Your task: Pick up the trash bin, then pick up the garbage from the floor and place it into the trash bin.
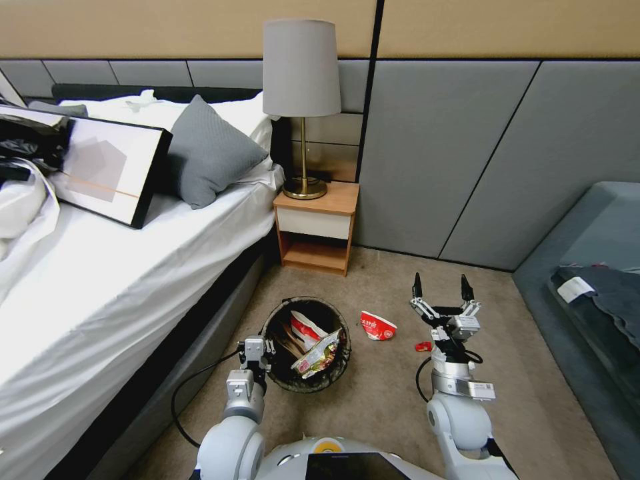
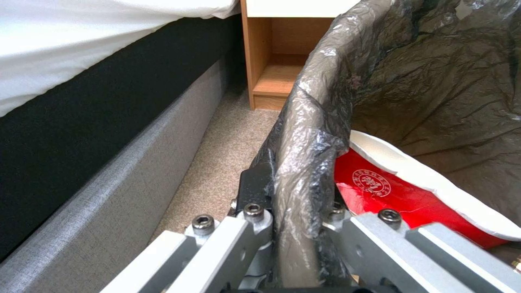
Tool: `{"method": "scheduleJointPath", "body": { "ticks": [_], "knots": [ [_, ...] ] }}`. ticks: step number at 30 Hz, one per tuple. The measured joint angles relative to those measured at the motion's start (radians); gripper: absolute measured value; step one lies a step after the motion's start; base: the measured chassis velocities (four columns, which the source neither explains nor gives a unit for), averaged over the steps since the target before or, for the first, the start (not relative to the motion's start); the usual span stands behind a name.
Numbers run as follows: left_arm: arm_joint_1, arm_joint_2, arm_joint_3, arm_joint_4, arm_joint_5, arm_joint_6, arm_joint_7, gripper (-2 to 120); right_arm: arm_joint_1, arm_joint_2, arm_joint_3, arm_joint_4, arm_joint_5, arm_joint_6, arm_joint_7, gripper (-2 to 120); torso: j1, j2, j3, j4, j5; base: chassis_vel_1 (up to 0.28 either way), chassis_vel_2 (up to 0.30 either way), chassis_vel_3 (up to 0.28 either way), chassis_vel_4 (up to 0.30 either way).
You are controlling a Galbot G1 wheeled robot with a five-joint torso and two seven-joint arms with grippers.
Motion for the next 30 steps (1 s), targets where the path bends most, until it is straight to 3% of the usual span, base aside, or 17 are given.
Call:
{"method": "scheduleJointPath", "body": {
  "ticks": [12, 19, 30],
  "knots": [
    [0.001, -0.001, -0.001, 0.004, 0.002, 0.003, 0.000, 2, 0.168, -0.109, -0.064, -0.182, 0.012, -0.225, -0.023, 100, 0.000, 0.000, 0.000, 0.0001, 0.0002, 0.000, 0.000, 0.000, 0.000],
    [0.002, -0.002, -0.008, 0.006, 0.001, 0.004, 0.000, 2, 0.290, -0.157, -0.120, -0.296, 0.063, -0.343, -0.119, 100, 0.000, 0.000, 0.000, 0.0001, 0.0000, 0.000, 0.000, 0.000, 0.000],
    [-0.019, 0.002, -0.001, 0.028, -0.005, 0.009, 0.001, 2, 0.339, -0.267, -0.194, -0.407, 0.122, -0.465, -0.247, 100, 0.000, 0.000, 0.000, -0.0003, 0.0000, 0.000, 0.000, 0.000, 0.000]
  ]
}}
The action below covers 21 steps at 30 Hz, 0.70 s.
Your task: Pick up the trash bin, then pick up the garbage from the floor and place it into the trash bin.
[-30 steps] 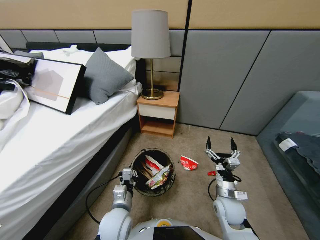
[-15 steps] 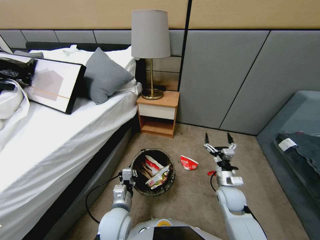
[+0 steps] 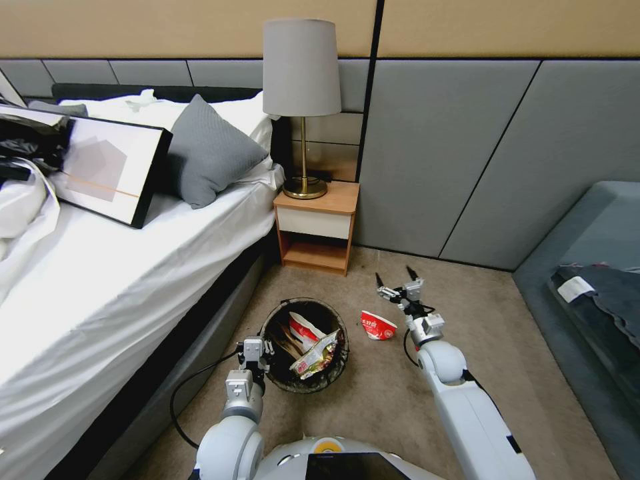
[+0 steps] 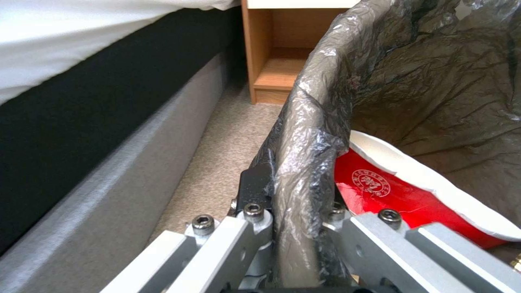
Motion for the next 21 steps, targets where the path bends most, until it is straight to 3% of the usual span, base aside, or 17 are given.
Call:
{"method": "scheduleJointPath", "body": {
  "ticks": [6, 9, 11, 21],
  "knots": [
    [0.003, 0.002, 0.005, 0.004, 0.000, 0.000, 0.001, 2, 0.059, -0.062, -0.031, -0.148, -0.024, 0.034, -0.097, 100, 0.000, 0.000, 0.000, 0.0004, 0.0001, 0.000, 0.000, 0.000, 0.000],
    [0.009, 0.004, 0.006, 0.003, 0.001, 0.000, 0.001, 2, 0.093, -0.066, -0.035, -0.229, -0.054, 0.054, -0.151, 100, 0.000, 0.000, 0.000, 0.0004, 0.0000, 0.000, 0.000, 0.000, 0.000],
    [0.014, 0.009, 0.005, -0.003, 0.002, 0.001, 0.001, 2, 0.145, -0.074, -0.034, -0.340, -0.108, 0.098, -0.282, 100, 0.000, 0.000, 0.000, 0.0005, 0.0000, 0.000, 0.000, 0.000, 0.000],
    [0.022, 0.007, 0.003, -0.006, 0.009, 0.004, 0.001, 2, 0.231, -0.077, -0.030, -0.559, -0.163, 0.149, -0.448, 100, 0.000, 0.000, 0.000, 0.0004, -0.0003, 0.000, 0.000, 0.000, 0.000]
  ]
}}
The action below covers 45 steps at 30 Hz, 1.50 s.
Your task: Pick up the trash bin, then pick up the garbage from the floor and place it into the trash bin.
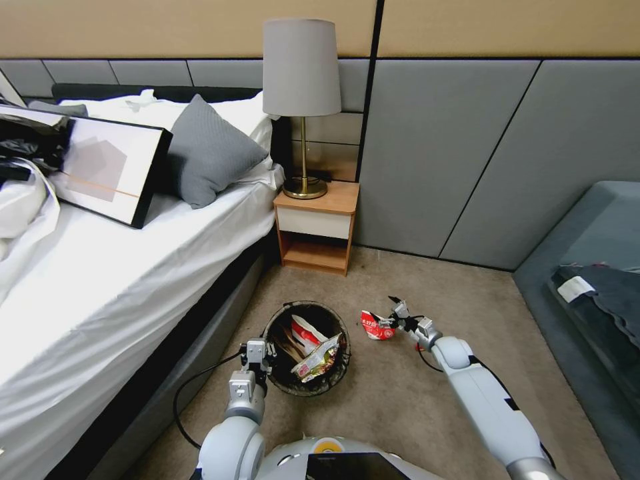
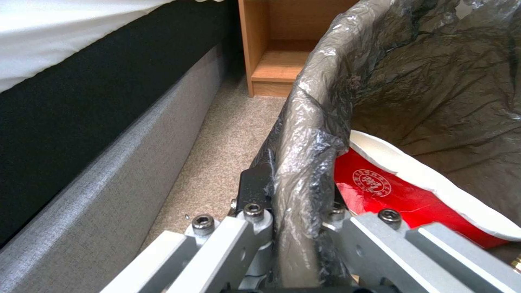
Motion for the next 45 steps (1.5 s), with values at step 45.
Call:
{"method": "scheduleJointPath", "body": {
  "ticks": [45],
  "knots": [
    [0.018, -0.014, -0.003, 0.005, 0.018, 0.001, -0.004, 2, 0.166, 0.169, 0.034, -0.471, 0.063, 0.005, 0.036, 52, 0.000, 0.000, 0.000, 0.0002, 0.0002, 0.000, 0.000, 0.000, 0.000]
  ]
}}
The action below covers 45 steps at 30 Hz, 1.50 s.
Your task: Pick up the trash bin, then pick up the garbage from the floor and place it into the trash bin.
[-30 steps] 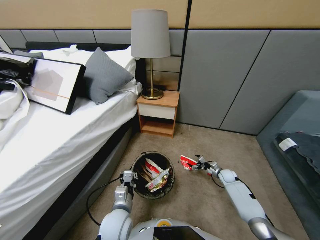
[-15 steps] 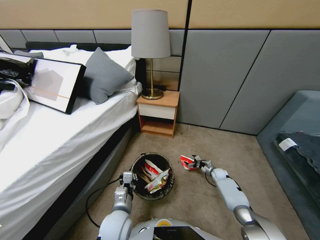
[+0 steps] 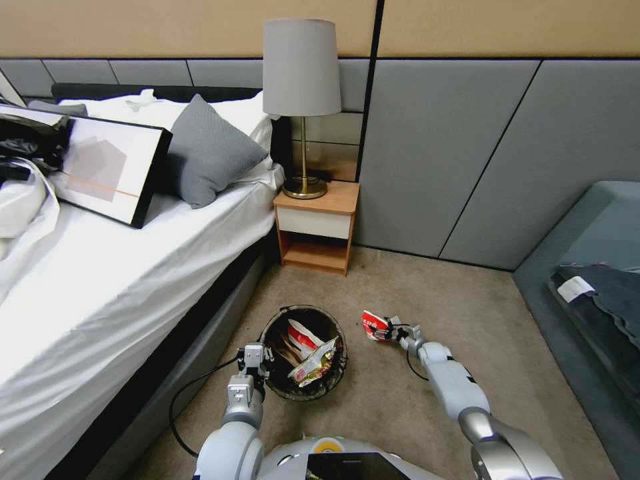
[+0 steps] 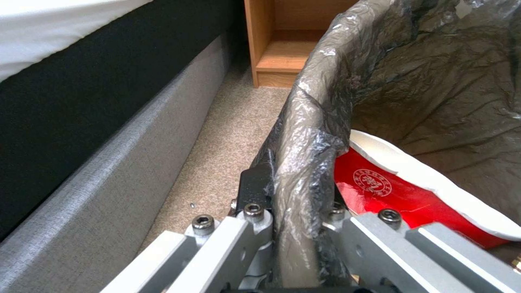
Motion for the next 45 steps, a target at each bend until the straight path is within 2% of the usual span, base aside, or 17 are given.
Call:
{"method": "scheduleJointPath", "body": {
  "ticks": [3, 5, 12, 13, 20, 30, 32, 34, 36, 37, 38, 39, 41, 42, 43, 44, 45],
  "knots": [
    [0.000, 0.000, 0.000, 0.000, 0.000, 0.000, 0.000, 2, -0.003, -0.001, 0.001, 0.002, 0.000, 0.003, 0.001, 45, 0.000, 0.000, 0.000, 0.0001, 0.0000, 0.000, 0.000, 0.000, 0.000],
    [0.000, 0.000, 0.000, 0.002, 0.000, -0.001, 0.000, 2, -0.009, -0.003, 0.001, 0.007, 0.001, 0.006, 0.014, 30, 0.000, 0.000, 0.000, -0.0001, 0.0000, 0.000, 0.000, 0.000, 0.000],
    [0.000, 0.002, 0.002, 0.003, 0.000, -0.001, 0.000, 2, -0.017, -0.006, 0.001, 0.019, 0.007, 0.008, 0.023, 9, 0.000, 0.000, 0.000, 0.0000, 0.0001, 0.000, 0.000, 0.000, 0.000],
    [0.000, 0.003, 0.002, 0.003, 0.000, -0.001, 0.000, 2, -0.023, -0.009, 0.000, 0.031, 0.010, 0.010, 0.023, 1, 0.000, 0.000, 0.000, 0.0001, 0.0001, 0.000, 0.000, 0.000, 0.000],
    [-0.003, 0.006, 0.004, 0.006, 0.000, -0.001, 0.001, 2, -0.045, -0.008, -0.005, 0.074, 0.016, 0.018, 0.094, 0, 0.000, 0.000, 0.000, -0.0002, -0.0001, 0.000, 0.000, 0.000, 0.000],
    [-0.008, 0.009, 0.008, 0.009, -0.002, -0.003, 0.001, 2, -0.118, 0.002, -0.014, 0.238, 0.111, 0.017, 0.234, 0, 0.000, 0.000, 0.000, -0.0001, 0.0000, 0.000, 0.000, 0.000, 0.000],
    [-0.009, 0.010, 0.008, 0.009, -0.002, -0.003, 0.001, 2, -0.173, 0.001, -0.007, 0.373, 0.184, 0.029, 0.272, 0, 0.000, 0.000, 0.000, -0.0001, 0.0001, 0.000, 0.000, 0.000, 0.000],
    [-0.009, 0.010, 0.008, 0.010, -0.003, -0.003, 0.001, 2, -0.183, 0.000, -0.004, 0.400, 0.198, 0.032, 0.277, 0, 0.000, 0.000, 0.000, -0.0002, 0.0000, 0.000, 0.000, 0.000, 0.000],
    [-0.013, 0.010, 0.008, 0.013, -0.003, -0.003, 0.001, 2, -0.236, -0.001, 0.009, 0.552, 0.277, 0.067, 0.283, 0, 0.000, 0.000, 0.000, 0.0000, 0.0000, 0.000, 0.000, 0.000, 0.000],
    [-0.013, 0.010, 0.008, 0.013, -0.003, -0.003, 0.001, 2, -0.236, -0.001, 0.009, 0.552, 0.277, 0.067, 0.283, 0, 0.000, 0.000, 0.000, 0.0000, 0.0000, 0.000, 0.000, 0.000, 0.000],
    [-0.014, 0.010, 0.008, 0.014, -0.003, -0.003, 0.002, 2, -0.256, -0.003, 0.013, 0.608, 0.297, 0.074, 0.282, 0, 0.000, 0.000, 0.000, 0.0000, -0.0001, 0.000, 0.000, 0.000, 0.000],
    [-0.014, 0.010, 0.009, 0.017, -0.003, -0.003, 0.002, 2, -0.310, -0.009, 0.024, 0.737, 0.339, 0.087, 0.269, 0, 0.000, 0.000, 0.000, 0.0001, -0.0004, 0.000, 0.000, 0.000, 0.000],
    [-0.014, 0.010, 0.009, 0.017, -0.003, -0.003, 0.002, 2, -0.360, -0.013, 0.029, 0.853, 0.367, 0.093, 0.251, 0, 0.000, 0.000, 0.000, -0.0003, 0.0002, 0.000, 0.000, 0.000, 0.000],
    [-0.014, 0.010, 0.009, 0.017, -0.003, -0.003, 0.002, 2, -0.360, -0.013, 0.029, 0.853, 0.367, 0.093, 0.251, 0, 0.000, 0.000, 0.000, -0.0003, 0.0002, 0.000, 0.000, 0.000, 0.000],
    [-0.013, 0.009, 0.008, 0.017, -0.004, -0.003, 0.002, 2, -0.414, -0.015, 0.034, 0.983, 0.384, 0.098, 0.233, 0, 0.000, 0.000, 0.000, -0.0003, -0.0003, 0.000, 0.000, 0.000, 0.000],
    [-0.013, 0.009, 0.007, 0.017, -0.004, -0.003, 0.002, 2, -0.441, -0.015, 0.033, 1.046, 0.389, 0.101, 0.223, 0, 0.000, 0.000, 0.000, -0.0003, -0.0004, 0.000, 0.000, 0.000, 0.000],
    [-0.013, 0.009, 0.007, 0.017, -0.004, -0.003, 0.002, 2, -0.441, -0.015, 0.033, 1.046, 0.389, 0.101, 0.223, 0, 0.000, 0.000, 0.000, -0.0003, -0.0004, 0.000, 0.000, 0.000, 0.000]
  ]
}}
